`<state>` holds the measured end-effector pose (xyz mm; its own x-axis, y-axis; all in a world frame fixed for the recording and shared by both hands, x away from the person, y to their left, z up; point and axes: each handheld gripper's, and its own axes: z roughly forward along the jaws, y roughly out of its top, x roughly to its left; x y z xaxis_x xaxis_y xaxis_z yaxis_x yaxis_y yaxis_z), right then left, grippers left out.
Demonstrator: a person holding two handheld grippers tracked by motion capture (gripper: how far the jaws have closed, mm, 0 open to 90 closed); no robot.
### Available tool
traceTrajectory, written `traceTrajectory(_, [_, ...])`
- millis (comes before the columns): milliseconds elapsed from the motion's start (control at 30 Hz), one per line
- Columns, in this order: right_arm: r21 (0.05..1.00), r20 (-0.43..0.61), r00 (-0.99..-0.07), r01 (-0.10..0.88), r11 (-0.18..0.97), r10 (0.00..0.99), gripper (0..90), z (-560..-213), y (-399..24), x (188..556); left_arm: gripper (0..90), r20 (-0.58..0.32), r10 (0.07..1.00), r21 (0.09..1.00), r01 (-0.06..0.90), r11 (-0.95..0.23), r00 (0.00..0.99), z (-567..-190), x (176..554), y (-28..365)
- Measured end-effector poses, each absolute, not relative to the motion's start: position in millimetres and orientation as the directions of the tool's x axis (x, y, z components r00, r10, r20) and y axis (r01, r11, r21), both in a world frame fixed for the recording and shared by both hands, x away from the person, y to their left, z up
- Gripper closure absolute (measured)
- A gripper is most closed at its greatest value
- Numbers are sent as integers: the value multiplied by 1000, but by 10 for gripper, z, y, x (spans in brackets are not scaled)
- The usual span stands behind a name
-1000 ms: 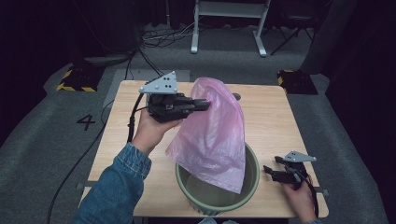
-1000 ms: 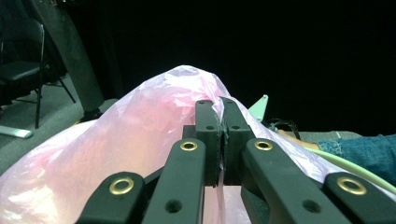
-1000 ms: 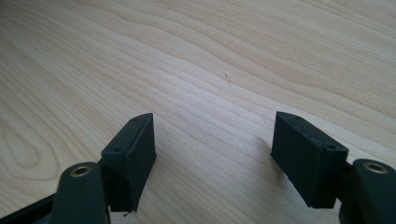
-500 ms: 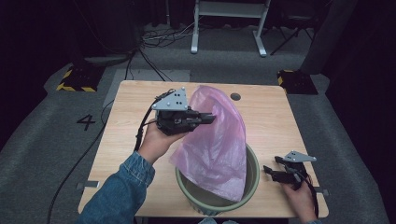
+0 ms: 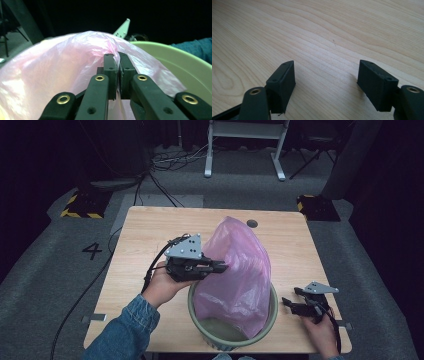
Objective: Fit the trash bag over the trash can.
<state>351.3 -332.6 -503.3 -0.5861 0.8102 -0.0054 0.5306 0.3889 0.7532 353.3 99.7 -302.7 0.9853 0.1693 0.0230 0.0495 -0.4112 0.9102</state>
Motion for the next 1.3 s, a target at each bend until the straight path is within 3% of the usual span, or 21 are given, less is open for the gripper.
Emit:
traceTrajectory(633, [754,-4,-583,532,386,812,303,-5033,-3318,3504,835,7,194,814,107,-571,981,-3253,3514,1106])
traceTrajectory(700, [754,-3,-580,534,383,814,312,-5032,-3316,3498,772,8,200,820,108,-561,980,-3249,3514,1126])
traceTrajectory(800, [756,-3,-582,531,383,813,346,-5031,-3316,3485,541,-2,243,836,135,-532,970,-3223,3520,1171])
traceTrajectory(900, [759,1,-588,527,382,809,392,-5029,-3312,3471,489,-3,259,851,138,-506,966,-3207,3519,1223])
traceTrajectory(933, [760,2,-601,520,389,800,427,-5026,-3311,3457,426,-10,278,864,148,-481,961,-3192,3515,1272])
traceTrajectory(1300, [795,56,-658,485,365,751,426,-4622,-3283,3446,370,-17,373,892,182,-413,928,-3134,3590,1537])
